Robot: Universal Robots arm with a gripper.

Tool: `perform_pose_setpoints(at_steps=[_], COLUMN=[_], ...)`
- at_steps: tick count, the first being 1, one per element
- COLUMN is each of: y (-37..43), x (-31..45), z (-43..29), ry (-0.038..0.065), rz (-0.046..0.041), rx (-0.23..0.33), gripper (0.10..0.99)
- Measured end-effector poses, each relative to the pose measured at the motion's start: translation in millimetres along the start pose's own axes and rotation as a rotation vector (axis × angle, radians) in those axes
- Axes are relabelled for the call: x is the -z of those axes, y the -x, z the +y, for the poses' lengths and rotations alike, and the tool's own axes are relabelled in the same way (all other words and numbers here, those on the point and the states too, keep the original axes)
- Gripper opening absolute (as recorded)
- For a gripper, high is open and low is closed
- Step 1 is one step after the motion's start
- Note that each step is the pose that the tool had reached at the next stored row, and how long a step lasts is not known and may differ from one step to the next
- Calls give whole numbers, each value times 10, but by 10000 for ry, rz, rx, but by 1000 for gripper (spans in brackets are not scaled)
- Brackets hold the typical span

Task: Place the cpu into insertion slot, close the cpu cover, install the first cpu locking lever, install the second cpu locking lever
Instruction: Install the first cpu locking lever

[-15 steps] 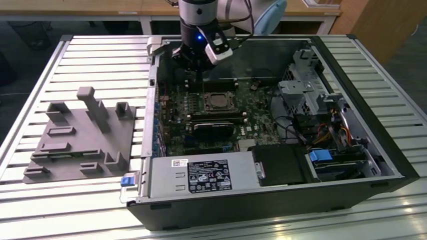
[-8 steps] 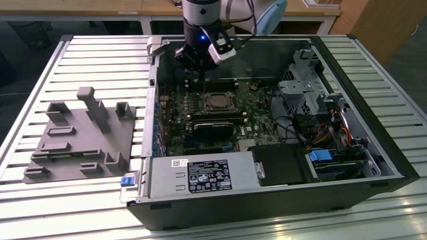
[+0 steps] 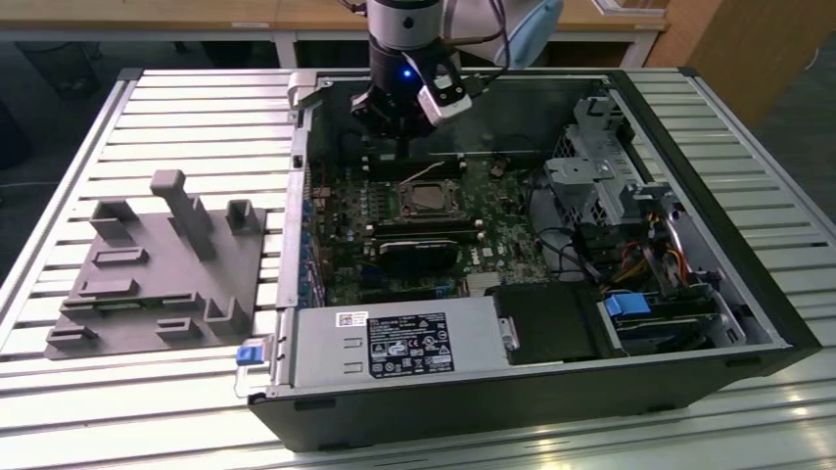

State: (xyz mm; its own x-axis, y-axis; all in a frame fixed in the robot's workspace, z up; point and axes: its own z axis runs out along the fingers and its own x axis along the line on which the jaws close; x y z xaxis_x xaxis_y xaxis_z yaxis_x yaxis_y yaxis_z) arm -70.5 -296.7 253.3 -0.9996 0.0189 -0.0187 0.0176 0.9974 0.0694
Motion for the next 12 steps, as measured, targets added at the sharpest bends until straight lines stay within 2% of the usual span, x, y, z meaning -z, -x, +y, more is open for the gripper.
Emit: perform_pose_setpoints(at_steps=[1,2,3,6,7,12], y=[26,89,100,109,109,109], x=[-2,-7,-9,-20,-28,-70], z=[1,1,0,0,1,-3], ry=[0,9,52,338,366,369], rz=[0,0,2,6,3,-27], rx=[-1,1,-1,-7,-7,120], gripper=[106,106,106,106,106,106])
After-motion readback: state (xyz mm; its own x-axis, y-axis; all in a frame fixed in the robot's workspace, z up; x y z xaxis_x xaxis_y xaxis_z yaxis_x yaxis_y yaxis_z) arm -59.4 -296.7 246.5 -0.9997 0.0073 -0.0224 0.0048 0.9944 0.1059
